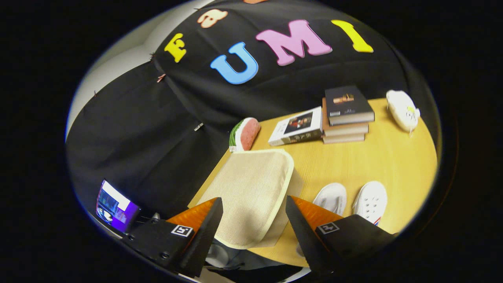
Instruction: Open the storage box then place both shoes into the box .Put the left shoe in first, then the right shoe, with the right side of both shoes facing outward in a uniform manner.
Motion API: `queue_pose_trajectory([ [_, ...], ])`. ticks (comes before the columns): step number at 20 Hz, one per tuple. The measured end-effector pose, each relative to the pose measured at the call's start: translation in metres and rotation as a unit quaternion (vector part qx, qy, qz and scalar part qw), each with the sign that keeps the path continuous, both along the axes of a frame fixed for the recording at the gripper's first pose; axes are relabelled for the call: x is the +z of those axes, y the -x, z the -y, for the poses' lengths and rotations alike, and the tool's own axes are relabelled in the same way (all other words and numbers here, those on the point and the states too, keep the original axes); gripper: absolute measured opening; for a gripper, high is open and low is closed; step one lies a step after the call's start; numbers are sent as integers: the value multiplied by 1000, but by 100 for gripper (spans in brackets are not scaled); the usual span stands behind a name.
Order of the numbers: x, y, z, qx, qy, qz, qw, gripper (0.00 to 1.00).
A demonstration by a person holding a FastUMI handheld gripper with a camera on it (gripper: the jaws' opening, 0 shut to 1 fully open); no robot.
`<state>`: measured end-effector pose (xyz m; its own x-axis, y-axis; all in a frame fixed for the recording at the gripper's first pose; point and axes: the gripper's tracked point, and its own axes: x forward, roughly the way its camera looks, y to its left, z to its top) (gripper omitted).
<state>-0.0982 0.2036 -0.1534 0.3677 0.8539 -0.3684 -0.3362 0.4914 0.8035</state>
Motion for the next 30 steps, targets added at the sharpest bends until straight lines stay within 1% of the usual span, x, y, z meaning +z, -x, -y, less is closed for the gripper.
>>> queue_pose_trajectory([
  [4, -32, 13, -19, 27, -29, -68, 997, 98],
  [6, -43, 17, -29, 32, -46, -99, 994, 98],
  [8, -48, 25, -40, 33, -77, -136, 987, 97],
  [10, -45, 28, -49, 36, -117, -173, 977, 95],
  [12, -47, 30, -53, 33, -129, -201, 971, 69],
  [13, -43, 30, -51, 33, -139, -203, 969, 56],
  [15, -35, 22, -40, 14, -146, -184, 972, 16],
  [16, -29, 21, -36, 12, -146, -170, 975, 10],
  [17, -21, 23, -37, 17, -150, -160, 976, 7],
  [20, 6, 18, -39, 19, -159, -139, 977, 7],
  [24, 66, 15, -52, 36, -164, -87, 982, 7],
  [27, 109, 11, -78, 53, -163, -51, 984, 7],
  [30, 139, 13, -109, 69, -156, -32, 985, 7],
])
